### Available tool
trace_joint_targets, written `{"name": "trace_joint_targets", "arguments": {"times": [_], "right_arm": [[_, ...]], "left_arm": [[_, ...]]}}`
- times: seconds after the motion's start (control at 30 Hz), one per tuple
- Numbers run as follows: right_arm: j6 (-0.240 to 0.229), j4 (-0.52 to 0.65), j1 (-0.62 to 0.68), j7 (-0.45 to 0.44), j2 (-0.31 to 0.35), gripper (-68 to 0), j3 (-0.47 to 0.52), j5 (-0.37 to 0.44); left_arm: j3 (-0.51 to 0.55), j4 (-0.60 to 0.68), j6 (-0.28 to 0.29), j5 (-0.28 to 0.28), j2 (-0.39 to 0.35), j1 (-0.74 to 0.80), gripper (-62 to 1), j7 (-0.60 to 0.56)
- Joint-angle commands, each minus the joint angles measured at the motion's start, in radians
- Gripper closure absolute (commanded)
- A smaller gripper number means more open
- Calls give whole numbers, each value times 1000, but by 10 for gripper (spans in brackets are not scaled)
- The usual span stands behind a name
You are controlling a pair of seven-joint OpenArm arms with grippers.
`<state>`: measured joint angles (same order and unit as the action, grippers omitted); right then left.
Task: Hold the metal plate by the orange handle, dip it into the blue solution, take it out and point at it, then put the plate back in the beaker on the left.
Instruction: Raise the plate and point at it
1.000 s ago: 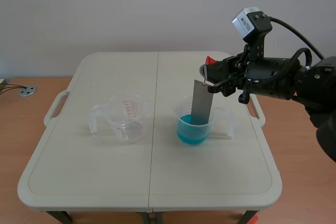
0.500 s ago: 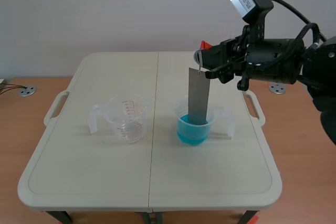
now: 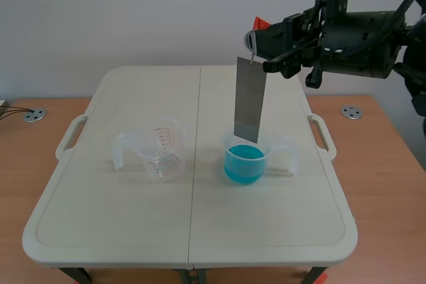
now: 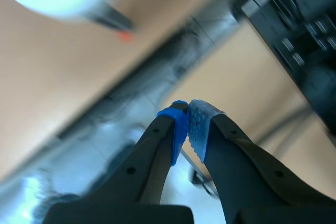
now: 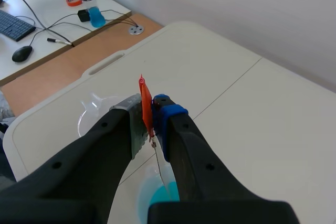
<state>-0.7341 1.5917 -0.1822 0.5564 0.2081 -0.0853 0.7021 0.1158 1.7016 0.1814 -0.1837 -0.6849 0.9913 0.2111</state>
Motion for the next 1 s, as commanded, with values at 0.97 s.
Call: {"name": "trace_joint_targets", "arguments": {"times": [0.97], "right_arm": [[-11, 157, -18, 45, 8, -15, 48, 121]], "left_arm": [[-338, 82, 2, -153, 18, -821, -21, 28]]}}
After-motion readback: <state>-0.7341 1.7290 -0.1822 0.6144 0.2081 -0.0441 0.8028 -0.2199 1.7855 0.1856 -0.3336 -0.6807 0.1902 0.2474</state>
